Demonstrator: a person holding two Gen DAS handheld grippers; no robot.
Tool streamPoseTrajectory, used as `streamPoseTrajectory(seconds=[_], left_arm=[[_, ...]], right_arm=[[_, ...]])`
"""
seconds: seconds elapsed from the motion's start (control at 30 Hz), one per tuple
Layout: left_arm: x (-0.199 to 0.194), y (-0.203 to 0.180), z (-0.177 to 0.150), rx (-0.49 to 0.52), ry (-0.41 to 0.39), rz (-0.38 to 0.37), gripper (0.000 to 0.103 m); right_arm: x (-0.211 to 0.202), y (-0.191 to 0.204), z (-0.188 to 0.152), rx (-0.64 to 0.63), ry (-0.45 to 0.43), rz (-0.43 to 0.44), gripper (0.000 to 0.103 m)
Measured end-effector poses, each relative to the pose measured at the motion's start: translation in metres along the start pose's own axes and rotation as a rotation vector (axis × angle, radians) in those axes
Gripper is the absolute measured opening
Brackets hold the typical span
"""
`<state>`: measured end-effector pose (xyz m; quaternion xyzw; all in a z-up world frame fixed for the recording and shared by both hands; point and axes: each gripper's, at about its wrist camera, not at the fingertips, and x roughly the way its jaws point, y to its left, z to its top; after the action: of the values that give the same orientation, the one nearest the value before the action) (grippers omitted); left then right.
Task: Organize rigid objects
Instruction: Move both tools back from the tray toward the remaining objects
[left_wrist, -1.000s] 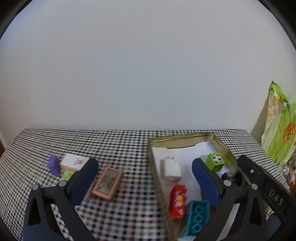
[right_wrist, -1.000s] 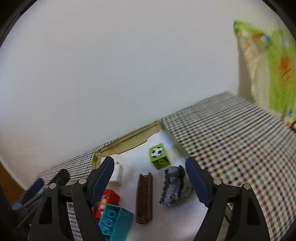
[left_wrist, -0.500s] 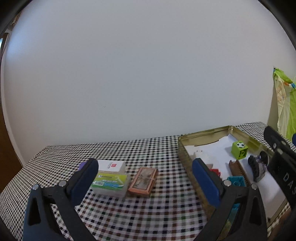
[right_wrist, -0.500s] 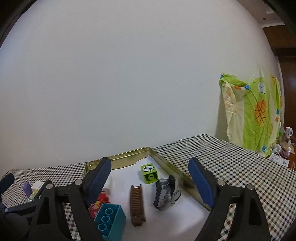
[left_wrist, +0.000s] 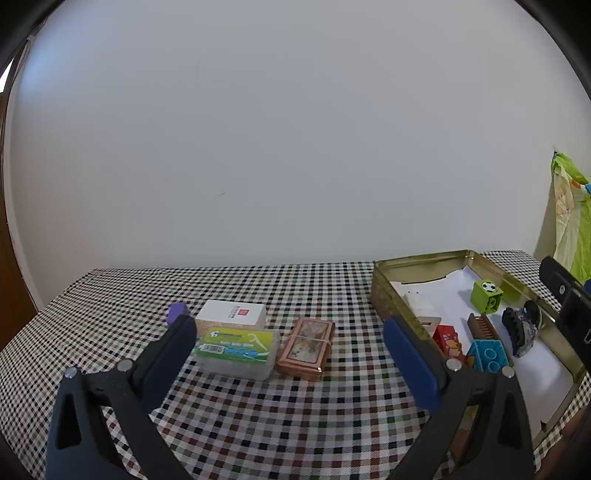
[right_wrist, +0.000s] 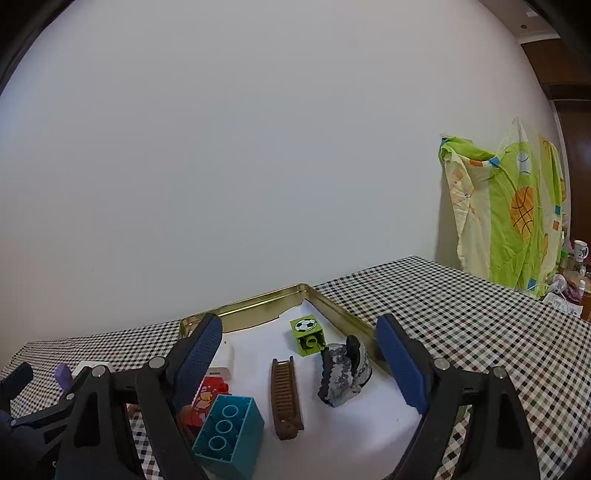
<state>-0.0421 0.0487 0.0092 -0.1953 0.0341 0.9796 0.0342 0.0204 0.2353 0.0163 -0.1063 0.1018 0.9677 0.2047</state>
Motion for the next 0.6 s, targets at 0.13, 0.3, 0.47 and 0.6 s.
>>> streamPoseTrajectory(seconds=[0.13, 0.3, 0.47, 0.6], left_arm=[[-0.003, 0.009, -0.001, -0.019, 0.003, -0.001, 0.102], [-0.002, 0.017, -0.001, -0.032, 0.012, 0.0, 0.102], [0.001, 0.023, -0.002, -0.026, 0.021, 0.013, 0.102], [0.004, 0.029, -0.002, -0.026, 0.022, 0.028, 0.102]], right_arm=[[-0.004, 0.004, -0.002, 0.003, -0.001, 0.003, 0.087], [-0.01, 0.014, -0.005, -0.01, -0.005, 0.011, 0.087], [-0.015, 0.031, -0.008, -0.045, -0.012, 0.049, 0.087], [-0.01, 0.045, -0.011, -0.052, 0.022, 0.062, 0.087]])
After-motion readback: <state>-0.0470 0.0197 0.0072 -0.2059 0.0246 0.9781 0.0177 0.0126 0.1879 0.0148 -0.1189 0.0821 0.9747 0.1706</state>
